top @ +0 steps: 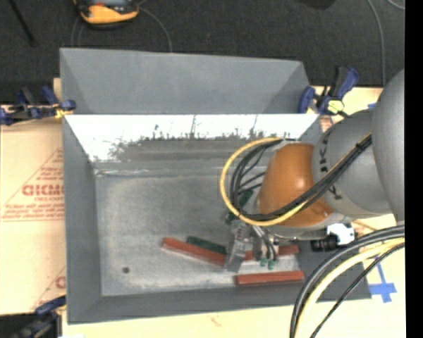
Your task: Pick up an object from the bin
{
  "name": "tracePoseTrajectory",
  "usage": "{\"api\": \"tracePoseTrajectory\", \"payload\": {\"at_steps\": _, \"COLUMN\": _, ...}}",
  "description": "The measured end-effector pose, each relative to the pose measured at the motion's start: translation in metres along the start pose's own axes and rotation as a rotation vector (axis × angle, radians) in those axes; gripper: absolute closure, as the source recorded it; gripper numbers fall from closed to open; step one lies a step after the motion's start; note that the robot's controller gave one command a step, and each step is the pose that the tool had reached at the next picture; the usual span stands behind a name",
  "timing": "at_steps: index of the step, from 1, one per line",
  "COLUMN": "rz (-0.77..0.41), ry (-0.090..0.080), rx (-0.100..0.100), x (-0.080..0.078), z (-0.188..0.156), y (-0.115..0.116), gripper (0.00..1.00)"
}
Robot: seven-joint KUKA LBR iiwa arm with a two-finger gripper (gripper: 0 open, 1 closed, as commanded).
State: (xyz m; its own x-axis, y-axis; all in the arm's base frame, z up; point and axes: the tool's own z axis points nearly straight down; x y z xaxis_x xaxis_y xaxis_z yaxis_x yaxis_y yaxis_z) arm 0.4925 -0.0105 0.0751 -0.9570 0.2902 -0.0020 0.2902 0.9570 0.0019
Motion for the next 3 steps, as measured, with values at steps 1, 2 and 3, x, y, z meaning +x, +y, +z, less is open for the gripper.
{"api": "tracePoseTrajectory", "payload": {"at_steps": 1, "rz": -0.001, "ry": -0.002, "rx": 0.001, "x": 0.0007, "z": 0.0042, "y": -0.0006, "gripper": 0.00}}
{"api": "tracePoseTrajectory", "payload": {"at_steps": 2, "rz": -0.002, "ry": 0.008, "rx": 0.002, "x": 0.0022, "z": 0.0024, "y": -0.0008, "gripper": 1.00}}
{"api": "tracePoseTrajectory", "payload": {"at_steps": 3, "rz": -0.002, "ry": -0.002, "rx": 0.001, "x": 0.0008, "z": 0.0042, "y": -0.0006, "gripper": 0.00}}
